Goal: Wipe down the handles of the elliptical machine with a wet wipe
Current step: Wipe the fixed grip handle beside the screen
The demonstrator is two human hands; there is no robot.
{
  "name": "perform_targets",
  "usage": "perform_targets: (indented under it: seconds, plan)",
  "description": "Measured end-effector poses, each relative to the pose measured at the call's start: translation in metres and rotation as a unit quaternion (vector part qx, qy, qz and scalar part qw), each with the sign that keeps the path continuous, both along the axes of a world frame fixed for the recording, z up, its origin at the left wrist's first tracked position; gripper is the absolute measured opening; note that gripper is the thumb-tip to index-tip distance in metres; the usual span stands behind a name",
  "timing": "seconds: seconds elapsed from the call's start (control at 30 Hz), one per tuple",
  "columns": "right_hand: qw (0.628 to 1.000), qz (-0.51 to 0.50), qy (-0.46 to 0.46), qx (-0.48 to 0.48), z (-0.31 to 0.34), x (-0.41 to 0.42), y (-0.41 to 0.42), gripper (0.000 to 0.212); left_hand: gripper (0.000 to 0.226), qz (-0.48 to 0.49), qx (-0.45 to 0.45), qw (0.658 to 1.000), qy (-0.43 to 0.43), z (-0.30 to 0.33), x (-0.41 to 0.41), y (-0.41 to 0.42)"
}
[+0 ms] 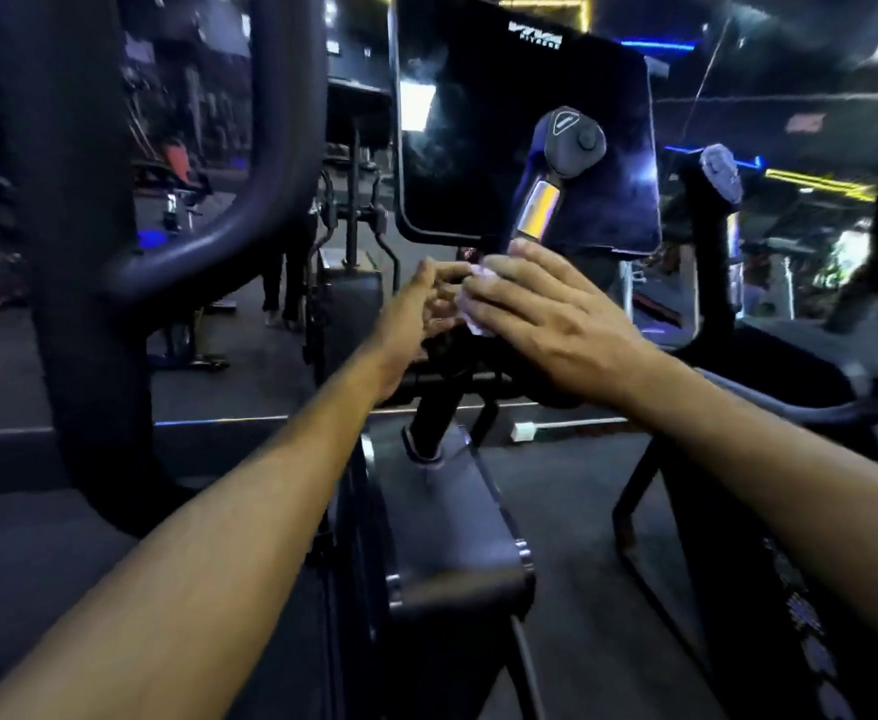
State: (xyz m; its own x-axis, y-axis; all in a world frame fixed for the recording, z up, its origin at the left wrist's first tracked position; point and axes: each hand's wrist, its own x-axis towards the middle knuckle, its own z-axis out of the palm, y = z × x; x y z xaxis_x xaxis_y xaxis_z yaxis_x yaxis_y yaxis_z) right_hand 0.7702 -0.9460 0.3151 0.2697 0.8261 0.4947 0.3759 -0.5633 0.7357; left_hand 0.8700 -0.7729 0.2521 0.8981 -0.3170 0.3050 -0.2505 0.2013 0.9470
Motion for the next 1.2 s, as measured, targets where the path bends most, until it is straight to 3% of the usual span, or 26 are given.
perform_targets:
  seconds: [0.1,0.23,0.37,0.47,0.53,0.6,0.63,0.73,0.8,0.87,0.97,1.03,1.13,1.2]
  plan:
    - [0.986,-0.078,0.026,-0.143,0.013,0.0,-0.012,0.046,0.053,0.042,-0.013,0.998,-0.045,0.001,0.007,0.003]
    - [0.962,-0.154,0.003,-0.227,0.02,-0.003,-0.008,0.053,0.059,0.052,0.086,0.994,-0.043,-0.019,0.01,0.01]
    - [0.934,-0.187,0.006,-0.304,0.015,0.004,0.015,0.049,0.044,0.079,0.108,0.99,0.035,-0.06,0.003,0.018]
    - [0.925,-0.197,-0.023,-0.324,0.006,0.006,0.025,0.046,0.036,0.081,0.269,0.96,0.024,-0.108,-0.003,0.023]
    - [0.915,-0.219,-0.022,-0.337,-0.004,0.007,0.034,0.046,0.041,0.14,0.192,0.967,0.088,-0.132,0.015,0.026]
    - [0.901,-0.256,-0.02,-0.35,-0.016,0.012,0.047,0.049,0.046,0.126,0.19,0.969,0.096,-0.141,0.018,0.025]
    - [0.897,-0.27,-0.011,-0.35,-0.021,0.013,0.057,0.05,0.048,0.126,0.209,0.967,0.075,-0.135,0.007,0.026]
    - [0.87,-0.33,-0.002,-0.368,-0.043,0.016,0.081,0.053,0.05,0.12,0.119,0.983,0.067,-0.098,-0.036,0.028]
    - [0.831,-0.415,0.022,-0.371,-0.059,0.023,0.096,0.05,0.05,0.164,0.126,0.978,0.003,-0.078,-0.05,0.03]
    - [0.799,-0.493,0.011,-0.343,-0.069,0.031,0.113,0.049,0.053,0.226,0.136,0.961,-0.084,-0.068,-0.052,0.035]
    - [0.794,-0.53,-0.009,-0.298,-0.083,0.043,0.127,0.055,0.06,0.337,0.139,0.913,-0.183,-0.063,-0.047,0.045]
    - [0.787,-0.544,0.003,-0.291,-0.084,0.043,0.134,0.071,0.055,0.392,0.211,0.87,-0.214,-0.064,-0.044,0.05]
    - [0.799,-0.526,0.035,-0.29,-0.08,0.041,0.131,0.06,0.058,0.335,0.409,0.832,-0.165,-0.067,-0.045,0.047]
    - [0.815,-0.476,0.056,-0.326,-0.075,0.036,0.115,0.05,0.057,0.311,0.496,0.798,-0.146,-0.07,-0.04,0.043]
